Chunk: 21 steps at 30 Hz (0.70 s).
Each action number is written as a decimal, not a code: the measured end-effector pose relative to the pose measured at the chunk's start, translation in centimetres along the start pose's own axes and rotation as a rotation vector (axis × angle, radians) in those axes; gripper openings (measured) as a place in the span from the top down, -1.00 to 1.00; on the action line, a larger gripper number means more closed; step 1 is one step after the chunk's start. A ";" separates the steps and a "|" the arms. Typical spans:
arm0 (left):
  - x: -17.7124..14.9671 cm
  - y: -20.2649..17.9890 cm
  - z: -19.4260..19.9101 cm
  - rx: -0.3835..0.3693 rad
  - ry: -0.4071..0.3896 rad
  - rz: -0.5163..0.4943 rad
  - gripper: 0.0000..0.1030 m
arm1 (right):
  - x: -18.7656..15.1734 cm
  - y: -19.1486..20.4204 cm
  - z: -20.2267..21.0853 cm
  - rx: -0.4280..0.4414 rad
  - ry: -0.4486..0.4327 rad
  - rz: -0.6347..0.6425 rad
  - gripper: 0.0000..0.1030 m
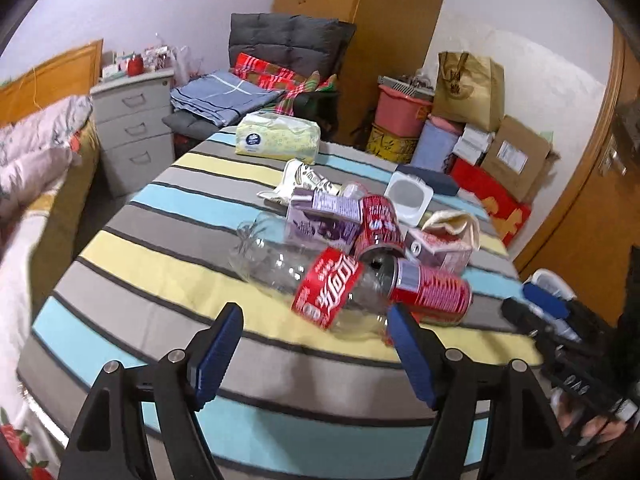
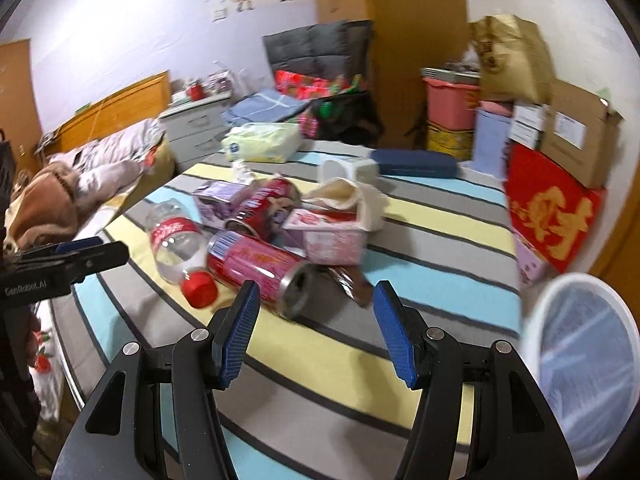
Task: Collect trash
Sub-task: 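Grasp the red can with the right gripper while the left gripper grasps the clear bottle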
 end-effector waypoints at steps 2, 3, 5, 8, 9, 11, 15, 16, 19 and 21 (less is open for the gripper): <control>0.5 0.2 -0.7 0.008 0.018 0.002 -0.44 | 0.5 0.7 -0.6 0.018 0.006 0.035 -0.17; 1.0 0.5 -1.1 0.007 0.023 0.005 -0.44 | 0.6 1.0 -0.9 0.026 0.014 0.047 -0.17; 1.9 0.5 -1.4 -0.006 0.015 0.019 -0.44 | 0.9 1.8 -1.7 0.046 0.035 0.091 -0.17; 3.1 0.6 -2.7 -0.012 0.038 0.012 -0.53 | 1.1 2.4 -2.9 0.052 0.064 0.137 -0.17; 3.2 0.8 -3.1 -0.004 0.042 0.017 -0.53 | 1.2 2.5 -3.0 0.057 0.064 0.142 -0.17; 3.7 1.2 -3.8 -0.003 0.051 0.053 -0.53 | 1.3 2.6 -3.4 0.087 0.076 0.148 -0.18; 3.8 1.9 -5.8 0.004 0.102 0.060 -0.53 | 1.2 3.5 -4.1 0.110 0.101 0.196 -0.23; 3.7 2.0 -6.2 0.004 0.113 0.069 -0.53 | 1.0 3.8 -4.3 0.120 0.114 0.215 -0.27; 3.6 2.2 -6.9 -0.005 0.127 0.070 -0.54 | 0.9 4.3 -4.8 0.114 0.128 0.244 -0.36; 3.6 2.5 -7.5 -0.033 0.145 0.092 -0.55 | 0.9 4.4 -4.9 0.131 0.145 0.243 -0.36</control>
Point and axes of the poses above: each gripper's, at about its wrist camera, not at the fingertips, and z roughly against the way its jaws point, y to its left, x to its top, the point moved 5 cm from there along -z, roughly the way its jaws point, and after that the axes turned 4 degrees about -x, right-handed, at the moved point
